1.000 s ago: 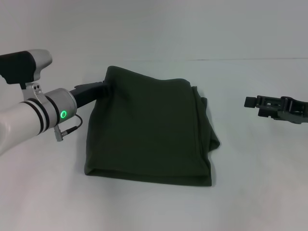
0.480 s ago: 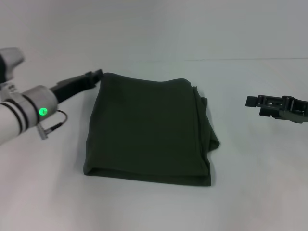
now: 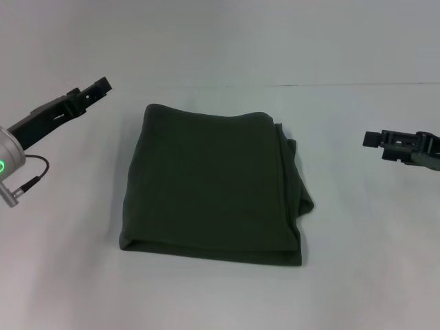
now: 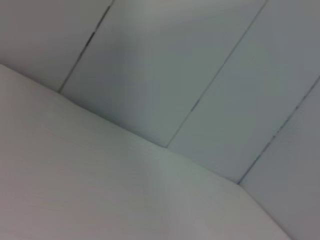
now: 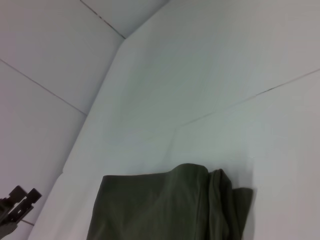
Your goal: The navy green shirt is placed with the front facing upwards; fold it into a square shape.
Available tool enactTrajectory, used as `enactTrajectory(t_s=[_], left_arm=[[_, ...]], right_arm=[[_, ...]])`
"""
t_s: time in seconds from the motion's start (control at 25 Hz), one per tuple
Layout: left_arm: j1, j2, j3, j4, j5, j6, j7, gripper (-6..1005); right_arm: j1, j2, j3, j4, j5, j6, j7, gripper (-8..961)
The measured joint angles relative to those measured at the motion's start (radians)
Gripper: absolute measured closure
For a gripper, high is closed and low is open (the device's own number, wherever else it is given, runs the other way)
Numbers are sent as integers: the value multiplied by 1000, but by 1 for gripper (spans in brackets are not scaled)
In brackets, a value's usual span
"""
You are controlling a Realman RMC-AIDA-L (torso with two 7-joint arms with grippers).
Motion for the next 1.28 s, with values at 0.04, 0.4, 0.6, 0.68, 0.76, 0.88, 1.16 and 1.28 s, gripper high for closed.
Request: enactTrajectory(t_s=[0.04, 0.4, 0.6, 0.68, 0.76, 0.88, 1.16, 1.28], left_arm=[[4, 0, 0, 4, 0, 16, 0, 334], [43, 0, 1, 11, 6, 182, 8, 142], [81, 0, 3, 24, 13, 386, 58, 77], [103, 0, 2, 33, 20, 481, 72, 78], [119, 0, 1, 39, 23, 562, 84, 78], [142, 0, 1, 49, 26, 682, 96, 78], [184, -2, -11, 55, 77, 863, 238, 78], [189, -5, -8, 54, 118, 886, 266, 78]], right_arm=[[0, -2, 1, 0, 1, -2, -1, 49], [-2, -13, 25, -1, 4, -33, -15, 50], [-3, -8, 26, 1, 41, -86, -111, 49], [-11, 3, 26, 4, 76, -120, -189, 49], [-27, 21, 27, 6, 131, -165, -298, 47], [-56, 54, 27, 4, 208, -254, -474, 44], [-111, 95, 10, -16, 248, -395, -759, 48], [-119, 93, -9, -18, 202, -404, -796, 50]])
